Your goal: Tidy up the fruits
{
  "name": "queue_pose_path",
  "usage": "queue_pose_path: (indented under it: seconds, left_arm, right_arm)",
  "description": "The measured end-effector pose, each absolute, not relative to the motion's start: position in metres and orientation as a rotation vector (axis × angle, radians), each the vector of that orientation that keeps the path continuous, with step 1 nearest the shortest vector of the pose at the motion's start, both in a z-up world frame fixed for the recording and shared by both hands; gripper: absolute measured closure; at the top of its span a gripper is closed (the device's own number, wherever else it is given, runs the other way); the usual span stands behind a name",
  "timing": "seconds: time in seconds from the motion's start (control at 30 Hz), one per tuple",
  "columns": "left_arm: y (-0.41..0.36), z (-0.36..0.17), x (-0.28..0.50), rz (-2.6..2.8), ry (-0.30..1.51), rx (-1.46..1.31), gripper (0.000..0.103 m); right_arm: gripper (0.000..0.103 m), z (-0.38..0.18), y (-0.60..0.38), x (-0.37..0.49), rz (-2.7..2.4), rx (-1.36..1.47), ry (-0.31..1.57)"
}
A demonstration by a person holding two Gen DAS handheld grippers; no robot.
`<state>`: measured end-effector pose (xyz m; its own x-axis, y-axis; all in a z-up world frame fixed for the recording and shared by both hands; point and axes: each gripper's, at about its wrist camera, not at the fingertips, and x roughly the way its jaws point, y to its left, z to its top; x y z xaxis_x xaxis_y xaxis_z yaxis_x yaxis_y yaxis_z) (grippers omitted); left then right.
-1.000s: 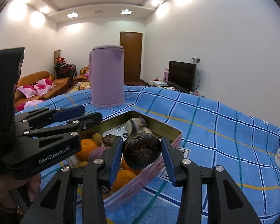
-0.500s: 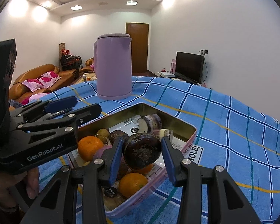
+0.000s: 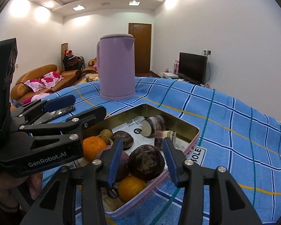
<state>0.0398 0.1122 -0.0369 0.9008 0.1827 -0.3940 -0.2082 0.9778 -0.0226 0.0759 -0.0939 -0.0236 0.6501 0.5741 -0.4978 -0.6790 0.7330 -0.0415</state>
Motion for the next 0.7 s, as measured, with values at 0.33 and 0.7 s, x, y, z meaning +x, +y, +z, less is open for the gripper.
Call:
queue_pose_path:
  seconds: [0.33,0.7]
  left_arm:
    - [0.117,-0.034,0.032,0.233,0.363,-0.084,0.007]
    - [0.114,-0.033,0.031,0.242,0.358,-0.065,0.001]
  right_arm:
    - [0.027,-0.017,-0.105,0.066,0.601,-0.222,0.423]
    - [0.018,-0.012,-0.138,0.068,0.462,-0.098,0.407]
